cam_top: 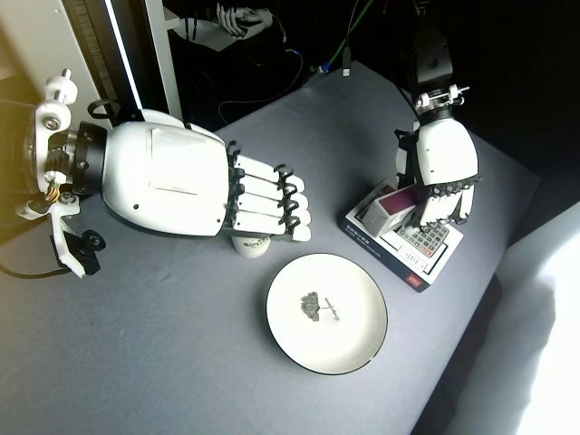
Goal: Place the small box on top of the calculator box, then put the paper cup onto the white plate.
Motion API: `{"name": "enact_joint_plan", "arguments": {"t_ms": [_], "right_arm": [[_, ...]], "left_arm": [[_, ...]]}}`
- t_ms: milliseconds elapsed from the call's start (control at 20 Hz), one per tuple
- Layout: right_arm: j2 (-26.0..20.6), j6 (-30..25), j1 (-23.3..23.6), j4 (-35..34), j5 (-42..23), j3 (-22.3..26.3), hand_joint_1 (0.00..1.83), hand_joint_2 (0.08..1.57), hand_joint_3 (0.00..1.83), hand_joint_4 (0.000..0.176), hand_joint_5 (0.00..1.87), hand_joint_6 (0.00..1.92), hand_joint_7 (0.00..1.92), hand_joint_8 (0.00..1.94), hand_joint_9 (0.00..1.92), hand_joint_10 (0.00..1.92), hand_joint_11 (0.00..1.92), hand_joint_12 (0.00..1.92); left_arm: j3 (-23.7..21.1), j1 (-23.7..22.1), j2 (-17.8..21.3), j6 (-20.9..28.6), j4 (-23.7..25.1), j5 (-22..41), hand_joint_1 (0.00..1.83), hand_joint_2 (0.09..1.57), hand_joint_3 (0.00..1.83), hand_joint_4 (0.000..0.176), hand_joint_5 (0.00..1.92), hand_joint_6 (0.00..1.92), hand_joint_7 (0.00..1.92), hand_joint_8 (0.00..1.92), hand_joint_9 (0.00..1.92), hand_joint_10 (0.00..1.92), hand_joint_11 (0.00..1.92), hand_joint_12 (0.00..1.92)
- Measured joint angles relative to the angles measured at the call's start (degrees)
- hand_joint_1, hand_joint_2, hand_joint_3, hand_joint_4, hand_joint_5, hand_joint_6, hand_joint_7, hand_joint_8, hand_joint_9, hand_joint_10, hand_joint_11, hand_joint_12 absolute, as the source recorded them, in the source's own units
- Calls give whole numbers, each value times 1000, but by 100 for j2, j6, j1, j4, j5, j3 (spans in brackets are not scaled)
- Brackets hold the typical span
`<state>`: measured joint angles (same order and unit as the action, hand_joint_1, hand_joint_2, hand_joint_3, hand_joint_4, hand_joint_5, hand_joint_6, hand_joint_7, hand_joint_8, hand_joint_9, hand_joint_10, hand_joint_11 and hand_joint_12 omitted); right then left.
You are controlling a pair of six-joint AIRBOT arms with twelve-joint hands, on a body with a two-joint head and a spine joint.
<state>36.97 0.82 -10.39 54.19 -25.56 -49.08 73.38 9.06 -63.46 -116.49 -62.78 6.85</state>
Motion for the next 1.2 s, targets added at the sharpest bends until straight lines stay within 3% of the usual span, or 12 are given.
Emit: {"name": "enact_joint_plan", "arguments": {"t_ms": [300, 500, 550, 600, 700, 750, 850, 900, 950, 1050, 1100, 1200], "right_arm": [[291, 9, 50, 2, 7, -111, 0, 1291, 0, 0, 76, 0, 68, 1, 60, 5, 0, 155], [468, 9, 50, 2, 37, -181, 46, 1268, 0, 0, 79, 2, 77, 1, 63, 2, 0, 172], [503, 9, 68, 13, 48, -192, 46, 1268, 0, 0, 79, 2, 77, 1, 63, 2, 0, 172], [540, 11, 116, 55, 76, -192, 62, 1256, 0, 0, 71, 0, 65, 0, 55, 0, 0, 138], [671, -50, 216, 144, 28, -275, 197, 1189, 0, 0, 81, 0, 76, 1, 68, 1, 0, 210], [752, -450, 323, 553, 11, -358, 302, 1136, 0, 0, 51, 1, 41, 1, 33, 1, 0, 114], [804, -761, 376, 824, -81, -417, 447, 1046, 0, 0, 1, 0, 1, 0, 0, 0, 0, 4], [811, -772, 417, 990, -118, -417, 527, 987, 0, 0, 0, 0, 0, 0, 0, 0, 0, 0], [841, -778, 435, 1110, -140, -417, 616, 941, 0, 0, 0, 0, 0, 0, 0, 0, 0, 0], [894, -962, 507, 1257, -149, -435, 743, 897, 0, 0, 0, 0, 0, 0, 0, 0, 0, 0], [920, -1073, 527, 1292, -177, -439, 893, 867, 0, 0, 0, 0, 0, 0, 0, 0, 0, 0], [1023, -1239, 527, 1460, -125, -476, 921, 865, 0, 0, 0, 0, 0, 0, 0, 0, 0, 0]], "left_arm": [[-155, 11, 28, 44, 2, 66, 945, 1047, 0, 0, 306, 0, 362, 1, 384, 0, 1, 966], [-398, 15, 254, 44, 0, 181, 644, 1008, 0, 0, 190, 0, 261, 0, 266, 0, 0, 712], [-442, 13, 313, 46, 0, 201, 644, 1008, 0, 0, 190, 0, 261, 0, 266, 0, 0, 712], [-494, -17, 374, 44, 2, 264, 508, 984, 0, 0, 114, 0, 165, 2, 176, 1, 0, 520], [-656, -114, 516, 46, 22, 308, 407, 946, 0, 0, 121, 3, 166, 3, 174, 3, 0, 474], [-761, -199, 586, 98, 87, 358, 391, 943, 0, 0, 114, 1, 152, 3, 161, 1, 0, 445], [-914, -243, 660, 605, 483, 546, 374, 955, 0, 0, 110, 5, 162, 5, 162, 4, 0, 412], [-1010, -238, 743, 1126, 850, 610, 365, 962, 3, 0, 107, 3, 152, 1, 146, 0, 0, 409], [-1130, -210, 868, 1908, 1604, 678, 351, 974, 5, 0, 86, 2, 138, 1, 131, 0, 0, 361], [-1204, -181, 977, 3027, 2612, 750, 360, 974, 1, 0, 111, 5, 171, 6, 168, 8, 0, 414], [-1279, -140, 1064, 3613, 3128, 787, 360, 970, 0, 0, 141, 8, 199, 9, 192, 10, 0, 458], [-1574, 133, 1373, 4905, 4312, 839, 353, 978, 3, 0, 127, 1, 184, 0, 188, 4, 0, 461]]}}
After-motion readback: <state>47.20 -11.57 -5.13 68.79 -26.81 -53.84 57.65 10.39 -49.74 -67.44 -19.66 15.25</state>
